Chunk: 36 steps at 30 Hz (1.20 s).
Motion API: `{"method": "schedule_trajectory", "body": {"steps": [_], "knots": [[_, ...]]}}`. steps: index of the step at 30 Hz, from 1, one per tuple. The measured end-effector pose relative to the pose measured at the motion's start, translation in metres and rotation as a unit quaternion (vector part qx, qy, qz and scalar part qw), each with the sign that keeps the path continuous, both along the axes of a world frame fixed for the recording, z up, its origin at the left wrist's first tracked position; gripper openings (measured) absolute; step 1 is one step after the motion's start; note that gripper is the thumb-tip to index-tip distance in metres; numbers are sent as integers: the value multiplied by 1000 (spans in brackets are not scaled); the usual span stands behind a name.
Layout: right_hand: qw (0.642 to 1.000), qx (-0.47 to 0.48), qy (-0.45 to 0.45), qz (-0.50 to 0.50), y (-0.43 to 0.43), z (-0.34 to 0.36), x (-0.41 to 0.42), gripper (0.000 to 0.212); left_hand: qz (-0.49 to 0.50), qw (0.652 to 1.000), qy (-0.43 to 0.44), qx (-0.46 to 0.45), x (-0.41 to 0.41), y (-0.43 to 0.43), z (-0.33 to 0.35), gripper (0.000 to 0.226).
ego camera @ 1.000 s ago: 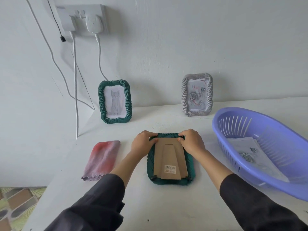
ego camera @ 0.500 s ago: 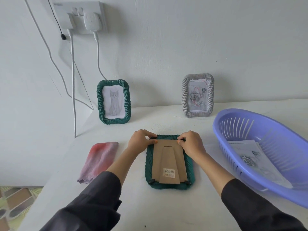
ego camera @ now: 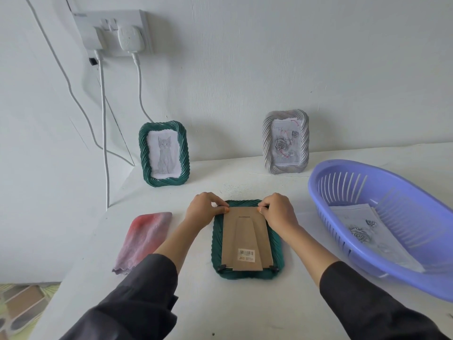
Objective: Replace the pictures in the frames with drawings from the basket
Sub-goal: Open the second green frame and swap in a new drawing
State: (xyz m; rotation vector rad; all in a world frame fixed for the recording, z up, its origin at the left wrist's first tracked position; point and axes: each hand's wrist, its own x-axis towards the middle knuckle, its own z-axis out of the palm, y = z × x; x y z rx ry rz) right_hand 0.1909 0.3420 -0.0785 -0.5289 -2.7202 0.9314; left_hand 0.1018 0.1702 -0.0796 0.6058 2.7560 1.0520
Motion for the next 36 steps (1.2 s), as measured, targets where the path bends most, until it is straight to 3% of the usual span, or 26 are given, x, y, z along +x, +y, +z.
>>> {"method": "schedule_trajectory", "body": {"steps": [5, 9, 13, 18, 25, 28, 31, 34, 36], "knots": [[1000, 19, -15, -8, -2, 0, 4, 21, 8, 1000, 8, -9, 8, 0, 1, 19], [999, -30, -20, 5, 1, 7, 12, 28, 30, 999, -2, 40, 18, -3, 4, 24], [999, -40, -13, -30, 1, 18, 33, 35, 68, 995, -49, 52, 28, -11, 8, 16], [992, -55, -114, -14, -12, 10, 60, 32, 36, 999, -40, -5, 45, -16, 8, 22], [996, -69, -41, -35, -9, 25, 75, 33, 37, 998, -41, 12, 56, -16, 13, 18], [998, 29, 52, -30, -10, 57, 76, 27, 56, 997, -41, 46, 60, -13, 18, 11], [991, 117, 59, 9, -17, 85, 71, 15, 69, 989, -54, 122, 67, -6, 28, 30], [980, 179, 64, 61, -37, 103, 69, 24, 71, 946, -145, 281, 80, 3, 47, 33], [975, 181, 80, 104, -53, 110, 70, 17, 72, 908, -210, 355, 88, 6, 60, 28]]}}
